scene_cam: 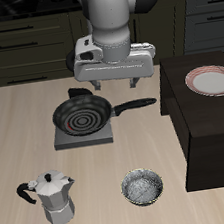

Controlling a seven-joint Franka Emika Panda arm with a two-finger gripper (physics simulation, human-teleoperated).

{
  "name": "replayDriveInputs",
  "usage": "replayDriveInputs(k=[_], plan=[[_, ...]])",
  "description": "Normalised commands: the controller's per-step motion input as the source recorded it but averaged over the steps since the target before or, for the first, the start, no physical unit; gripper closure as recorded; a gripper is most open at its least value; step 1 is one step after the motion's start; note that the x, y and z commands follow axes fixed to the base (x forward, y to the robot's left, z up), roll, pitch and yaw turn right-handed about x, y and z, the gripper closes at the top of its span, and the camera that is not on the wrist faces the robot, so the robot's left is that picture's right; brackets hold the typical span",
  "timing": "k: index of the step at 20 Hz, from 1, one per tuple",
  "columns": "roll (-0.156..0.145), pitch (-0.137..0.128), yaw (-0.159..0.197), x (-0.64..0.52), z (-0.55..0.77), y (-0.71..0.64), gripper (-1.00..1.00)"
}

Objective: Place the bowl on the plate

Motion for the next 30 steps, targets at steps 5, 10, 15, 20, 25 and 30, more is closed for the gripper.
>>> replayDriveInputs(k=[5,10,15,20,25,30], plan=[[-0.018,-0.001,0.0,0.16,0.01,-0.03,-1.0],[-0.014,-0.027,0.031,0.17,0.08,0.02,-1.0],[0.007,-0.018,0.012,0.2,0.06,0.05,-1.0],[0.002,0.004,0.0,0.22,0.01,0.03,-1.0],[0.001,0.019,-0.015,0.21,-0.06,0.01,-1.0],[-0.012,-0.005,0.003,0.26,-0.01,-0.01,-1.0]])
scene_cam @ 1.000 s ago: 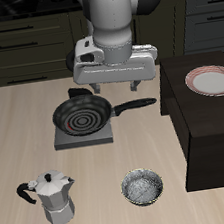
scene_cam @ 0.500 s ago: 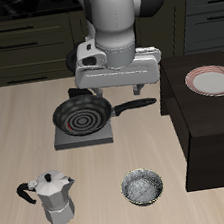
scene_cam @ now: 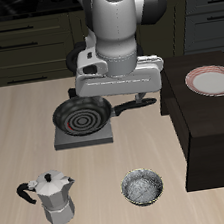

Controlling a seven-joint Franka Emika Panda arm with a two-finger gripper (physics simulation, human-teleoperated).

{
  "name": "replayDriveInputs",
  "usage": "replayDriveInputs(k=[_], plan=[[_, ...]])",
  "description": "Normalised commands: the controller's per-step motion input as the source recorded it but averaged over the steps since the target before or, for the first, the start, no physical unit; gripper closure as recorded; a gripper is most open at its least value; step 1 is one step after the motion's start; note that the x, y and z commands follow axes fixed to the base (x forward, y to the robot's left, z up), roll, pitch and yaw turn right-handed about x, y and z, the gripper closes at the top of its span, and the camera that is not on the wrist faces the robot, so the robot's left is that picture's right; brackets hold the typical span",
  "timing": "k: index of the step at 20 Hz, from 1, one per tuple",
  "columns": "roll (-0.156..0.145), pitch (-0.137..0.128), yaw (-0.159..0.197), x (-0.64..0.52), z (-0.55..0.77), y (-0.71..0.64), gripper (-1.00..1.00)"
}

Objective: Place the bowl on the plate

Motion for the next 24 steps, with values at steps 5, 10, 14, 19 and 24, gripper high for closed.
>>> replayDriveInputs(k=[5,10,14,19,24], plan=[[-0.021,-0.008,-0.006,0.19,0.03,-0.07,-1.0],[-0.004,-0.009,0.003,0.2,0.03,-0.03,-1.0],[-0.017,-0.01,0.003,0.11,0.0,0.01,-1.0],[0.002,-0.008,-0.001,0.15,0.05,0.02,-1.0],[-0.009,-0.007,-0.008,0.21,0.02,0.03,-1.0]])
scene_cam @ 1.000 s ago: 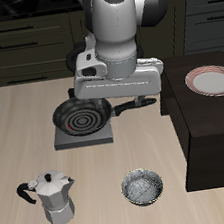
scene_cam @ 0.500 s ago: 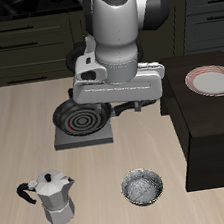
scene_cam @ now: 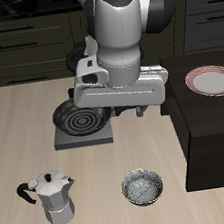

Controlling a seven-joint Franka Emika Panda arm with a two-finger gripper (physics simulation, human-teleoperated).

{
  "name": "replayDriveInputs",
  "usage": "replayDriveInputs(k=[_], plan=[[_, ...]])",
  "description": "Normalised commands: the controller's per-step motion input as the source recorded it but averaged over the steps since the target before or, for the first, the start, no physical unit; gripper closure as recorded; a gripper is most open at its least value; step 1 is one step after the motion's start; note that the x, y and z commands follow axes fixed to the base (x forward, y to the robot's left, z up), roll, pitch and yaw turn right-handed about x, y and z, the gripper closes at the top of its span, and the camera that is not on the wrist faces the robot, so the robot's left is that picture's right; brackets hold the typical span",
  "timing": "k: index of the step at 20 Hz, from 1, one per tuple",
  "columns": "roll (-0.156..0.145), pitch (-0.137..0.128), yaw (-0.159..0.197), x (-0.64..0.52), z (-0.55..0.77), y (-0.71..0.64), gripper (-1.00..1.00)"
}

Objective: Place the bowl on the plate

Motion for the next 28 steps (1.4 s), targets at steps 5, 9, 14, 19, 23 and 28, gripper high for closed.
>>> replayDriveInputs(k=[5,9,14,19,23,28], plan=[[0.002,-0.029,0.015,0.16,0.07,0.0,-1.0],[0.039,0.021,-0.014,0.2,0.05,0.01,-1.0],[-0.011,-0.048,0.018,0.16,0.11,-0.04,-1.0],[0.012,-0.015,0.032,0.07,-0.07,0.08,-1.0],[-0.006,0.006,0.029,0.07,-0.23,-0.01,-1.0],[0.008,0.018,0.028,0.08,-0.25,-0.01,-1.0]])
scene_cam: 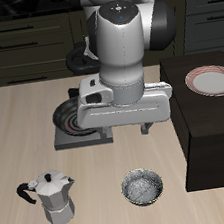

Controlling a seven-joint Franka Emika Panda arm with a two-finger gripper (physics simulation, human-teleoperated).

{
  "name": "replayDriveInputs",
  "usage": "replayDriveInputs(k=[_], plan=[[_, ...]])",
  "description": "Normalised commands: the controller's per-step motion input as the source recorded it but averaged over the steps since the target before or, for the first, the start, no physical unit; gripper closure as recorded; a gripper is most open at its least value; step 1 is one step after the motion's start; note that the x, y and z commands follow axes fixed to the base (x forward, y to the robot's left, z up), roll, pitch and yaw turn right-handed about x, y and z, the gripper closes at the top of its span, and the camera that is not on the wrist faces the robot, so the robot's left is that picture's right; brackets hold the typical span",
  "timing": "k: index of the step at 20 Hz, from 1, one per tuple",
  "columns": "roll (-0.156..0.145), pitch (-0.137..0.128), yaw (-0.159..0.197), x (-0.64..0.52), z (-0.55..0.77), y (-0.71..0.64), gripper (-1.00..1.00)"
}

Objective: Place the bowl on the plate

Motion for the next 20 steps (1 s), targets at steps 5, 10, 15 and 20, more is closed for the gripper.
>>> replayDriveInputs(k=[5,10,15,20], plan=[[0.0,0.003,0.027,0.01,-0.21,-0.03,-1.0],[0.005,0.025,0.008,-0.01,-0.25,0.03,-1.0],[0.007,0.021,0.009,0.0,-0.32,-0.03,-1.0],[-0.001,0.04,-0.007,0.04,-0.31,-0.03,-1.0]])
